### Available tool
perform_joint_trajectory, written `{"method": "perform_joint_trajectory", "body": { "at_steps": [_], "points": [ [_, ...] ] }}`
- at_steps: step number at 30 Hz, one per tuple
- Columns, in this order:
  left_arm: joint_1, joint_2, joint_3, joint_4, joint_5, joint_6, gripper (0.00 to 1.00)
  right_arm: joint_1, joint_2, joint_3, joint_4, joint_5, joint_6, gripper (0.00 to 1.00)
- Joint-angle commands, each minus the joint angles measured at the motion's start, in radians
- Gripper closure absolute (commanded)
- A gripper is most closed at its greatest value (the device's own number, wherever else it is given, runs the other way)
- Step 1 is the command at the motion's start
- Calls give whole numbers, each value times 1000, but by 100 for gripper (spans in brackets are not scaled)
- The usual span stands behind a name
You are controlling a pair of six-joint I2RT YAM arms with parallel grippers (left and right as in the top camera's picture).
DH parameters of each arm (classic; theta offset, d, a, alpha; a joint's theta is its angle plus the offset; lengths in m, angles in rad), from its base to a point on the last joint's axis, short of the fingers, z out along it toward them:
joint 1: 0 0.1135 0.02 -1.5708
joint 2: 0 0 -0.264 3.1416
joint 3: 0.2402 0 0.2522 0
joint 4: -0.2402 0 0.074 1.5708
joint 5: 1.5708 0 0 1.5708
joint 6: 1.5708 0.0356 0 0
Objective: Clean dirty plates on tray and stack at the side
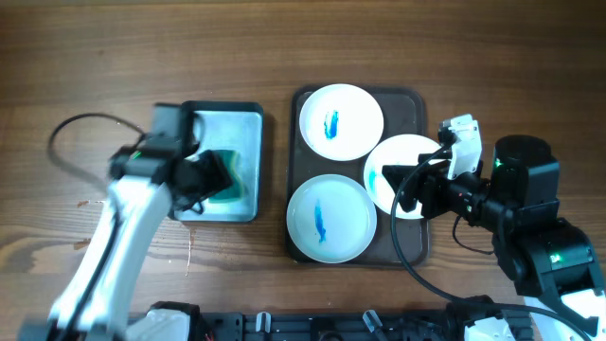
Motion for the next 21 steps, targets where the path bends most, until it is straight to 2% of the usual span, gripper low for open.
{"method": "perform_joint_trajectory", "body": {
  "at_steps": [1,5,6,8,11,14,15,17,20,21],
  "points": [
    [-55,201,-8,77,-167,-57,41,-2,19,20,-11,-19,51,24],
    [-53,371,-8,170,-187,-88,55,-2,52,20,-37,-19,52,26],
    [-53,407,-8,194,-183,-89,63,-2,63,20,-48,-19,52,26],
    [-53,451,-8,227,-145,-88,96,-2,81,20,-60,-19,51,27],
    [-53,453,-4,220,-93,-84,96,-2,108,20,-67,-19,52,28],
    [-53,414,39,148,-79,-69,96,-2,128,20,-71,-19,52,29],
    [-53,398,56,121,-80,-61,92,-2,132,20,-71,-19,52,29],
    [-53,364,90,79,-83,-24,71,-2,136,20,-71,-19,52,29],
    [-53,312,117,64,-127,10,52,-2,136,20,-71,-19,51,29],
    [-53,304,117,71,-170,10,49,-2,136,20,-71,-19,51,29]
  ]
}}
